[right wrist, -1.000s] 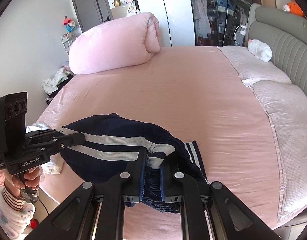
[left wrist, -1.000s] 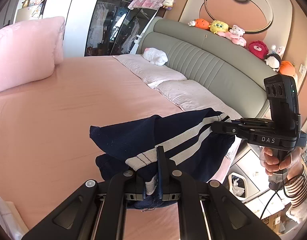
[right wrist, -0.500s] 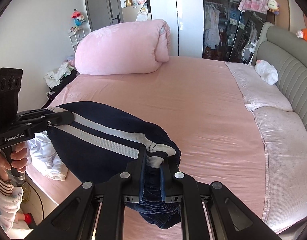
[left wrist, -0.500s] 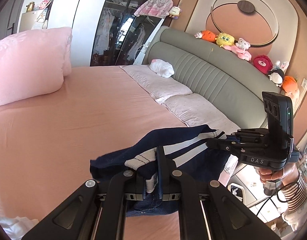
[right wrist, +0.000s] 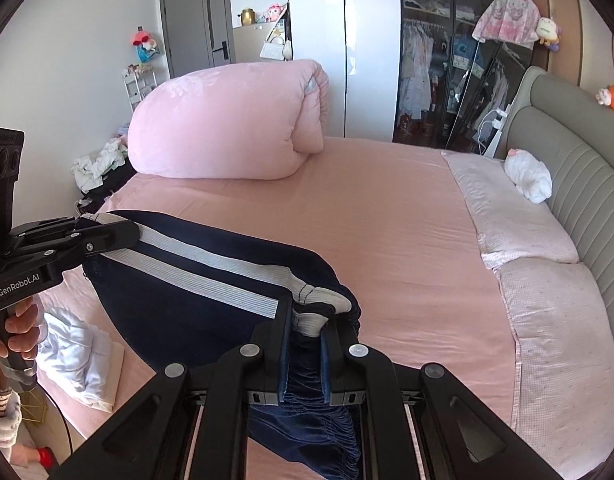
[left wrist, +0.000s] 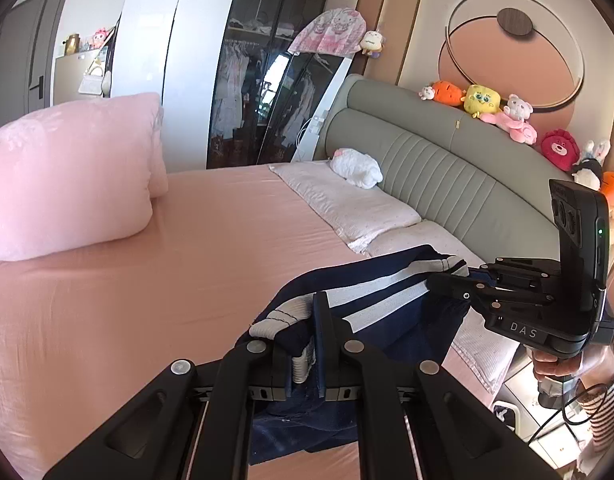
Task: Fold clothes
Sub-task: 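Lift the striped hem with both tools and fold it over the shorts, then lower the hem with both tools and open them onto the bed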
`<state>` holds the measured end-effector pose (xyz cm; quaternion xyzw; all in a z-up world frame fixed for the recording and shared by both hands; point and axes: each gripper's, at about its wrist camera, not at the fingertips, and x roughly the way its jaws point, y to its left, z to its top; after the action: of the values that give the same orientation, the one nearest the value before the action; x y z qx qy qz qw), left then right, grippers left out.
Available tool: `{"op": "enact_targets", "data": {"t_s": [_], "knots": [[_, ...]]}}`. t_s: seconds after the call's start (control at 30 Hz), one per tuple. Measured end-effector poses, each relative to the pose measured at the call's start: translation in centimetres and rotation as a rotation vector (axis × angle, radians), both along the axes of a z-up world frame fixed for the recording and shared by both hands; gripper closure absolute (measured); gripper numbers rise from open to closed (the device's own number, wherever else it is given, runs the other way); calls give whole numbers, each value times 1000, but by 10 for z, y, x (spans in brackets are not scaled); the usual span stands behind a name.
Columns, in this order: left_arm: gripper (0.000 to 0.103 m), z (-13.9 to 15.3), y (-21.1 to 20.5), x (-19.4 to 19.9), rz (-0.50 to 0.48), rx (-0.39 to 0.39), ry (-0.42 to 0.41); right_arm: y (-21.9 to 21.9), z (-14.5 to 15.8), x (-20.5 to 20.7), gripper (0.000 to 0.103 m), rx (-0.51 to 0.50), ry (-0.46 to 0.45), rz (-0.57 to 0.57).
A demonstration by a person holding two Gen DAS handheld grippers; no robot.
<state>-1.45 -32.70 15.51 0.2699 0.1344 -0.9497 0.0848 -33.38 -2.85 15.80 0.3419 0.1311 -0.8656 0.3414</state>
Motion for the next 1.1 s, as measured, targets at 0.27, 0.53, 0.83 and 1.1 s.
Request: {"op": "enact_targets", "data": {"t_s": [0.27,0.53,0.83,1.1], "knots": [[97,19,6,-9,-23,-29,115,8,44,-23,93,-85,92,-31],[97,-89,29,-17,-113,6,-78,25,-63,-21,93,8,-116,-2],[97,-172,71,9,-263,137,-227,53,-184,24,93,84,-358,76],[97,-201,98,46,-345,194,-255,87,-205,58,90,-50,-484,66]]}}
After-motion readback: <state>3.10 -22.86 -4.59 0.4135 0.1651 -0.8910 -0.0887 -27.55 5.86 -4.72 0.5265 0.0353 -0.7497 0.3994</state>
